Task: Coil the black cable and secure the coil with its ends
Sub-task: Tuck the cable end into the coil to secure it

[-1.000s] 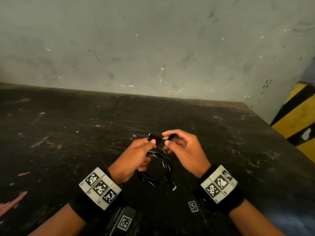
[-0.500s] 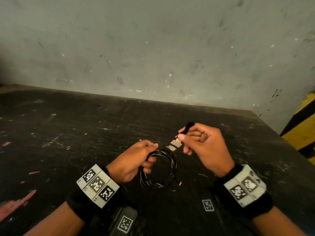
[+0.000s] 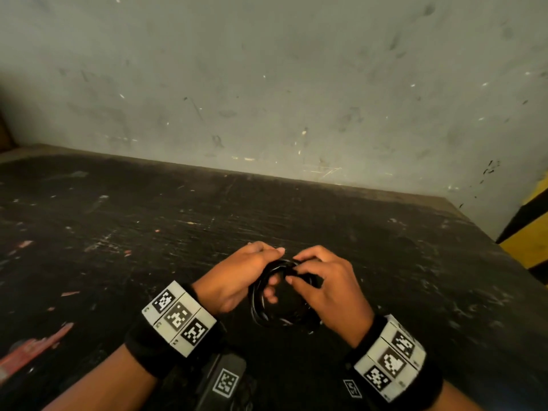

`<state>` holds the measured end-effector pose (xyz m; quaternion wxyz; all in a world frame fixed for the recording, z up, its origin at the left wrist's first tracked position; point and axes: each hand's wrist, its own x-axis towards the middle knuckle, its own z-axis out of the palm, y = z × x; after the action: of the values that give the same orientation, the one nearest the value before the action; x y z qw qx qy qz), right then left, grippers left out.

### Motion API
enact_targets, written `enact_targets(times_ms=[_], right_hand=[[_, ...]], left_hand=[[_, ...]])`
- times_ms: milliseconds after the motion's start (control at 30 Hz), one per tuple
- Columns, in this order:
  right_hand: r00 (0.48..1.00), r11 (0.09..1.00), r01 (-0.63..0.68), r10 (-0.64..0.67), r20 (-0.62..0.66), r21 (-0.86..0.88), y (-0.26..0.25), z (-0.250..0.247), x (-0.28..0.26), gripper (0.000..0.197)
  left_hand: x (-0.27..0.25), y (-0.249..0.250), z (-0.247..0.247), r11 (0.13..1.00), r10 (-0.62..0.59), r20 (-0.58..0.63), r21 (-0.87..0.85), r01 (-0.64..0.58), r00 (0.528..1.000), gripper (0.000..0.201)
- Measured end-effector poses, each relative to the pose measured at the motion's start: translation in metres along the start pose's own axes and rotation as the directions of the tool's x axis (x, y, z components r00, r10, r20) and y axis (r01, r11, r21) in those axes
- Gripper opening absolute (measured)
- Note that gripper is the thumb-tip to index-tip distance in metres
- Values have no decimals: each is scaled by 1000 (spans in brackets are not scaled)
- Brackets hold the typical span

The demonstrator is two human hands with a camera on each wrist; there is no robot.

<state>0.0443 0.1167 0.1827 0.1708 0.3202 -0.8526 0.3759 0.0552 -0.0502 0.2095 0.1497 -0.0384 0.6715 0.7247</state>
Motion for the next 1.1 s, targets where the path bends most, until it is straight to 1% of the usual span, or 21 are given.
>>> enact_targets(times_ms=[67, 133, 200, 267, 333, 433, 467, 533, 666, 800, 933, 1033, 1100], right_hand=[[993, 999, -37, 33, -116, -36, 2, 1, 2, 3], [981, 996, -86, 79, -180, -35, 4, 0, 2, 3], [984, 994, -102, 97, -148, -31, 4, 2, 1, 4], [993, 995, -85, 80, -85, -48, 2, 4, -1, 5], [998, 995, -60, 58, -23, -75, 0, 2, 0, 6], [995, 979, 47, -29, 93, -200, -4, -1, 4, 9], [991, 968, 87, -60, 120, -236, -5, -2, 5, 10], [984, 952, 137, -99, 147, -272, -6, -3, 6, 15], [980, 935, 173, -133, 146, -311, -3, -1, 4, 19], [979, 927, 192, -161, 122, -322, -1, 0, 1, 18], [973, 917, 228, -202, 111, -328, 1, -3, 1, 21], [974, 923, 225, -204, 99, -314, 2, -5, 1, 21], [974, 927, 227, -210, 88, -297, 3, -7, 1, 21]], left_hand=[[-5, -4, -5, 997, 15, 42, -81, -11, 999, 20], [-10, -10, -10, 981, 18, 69, -196, -4, 997, 26], [-11, -15, -12, 955, 19, 32, -297, -9, 999, 26], [-9, -18, -11, 937, 41, -28, -347, -48, 999, 20], [-7, -18, -8, 937, 65, -59, -340, -81, 996, 17], [-8, -19, -3, 968, 77, -76, -233, -93, 994, 17], [-8, -21, 0, 976, 77, -83, -199, -92, 994, 16], [-7, -22, 3, 977, 72, -101, -192, -90, 992, 15], [-4, -25, 4, 964, 55, -110, -254, -82, 992, 17], [-7, -24, 5, 974, 25, -66, -221, -40, 997, 22], [-3, -23, 2, 962, -23, -5, -273, 21, 1000, 27], [1, -24, 0, 945, -17, 3, -326, 17, 1000, 31], [3, -24, 0, 937, -10, -2, -351, 9, 1000, 27]])
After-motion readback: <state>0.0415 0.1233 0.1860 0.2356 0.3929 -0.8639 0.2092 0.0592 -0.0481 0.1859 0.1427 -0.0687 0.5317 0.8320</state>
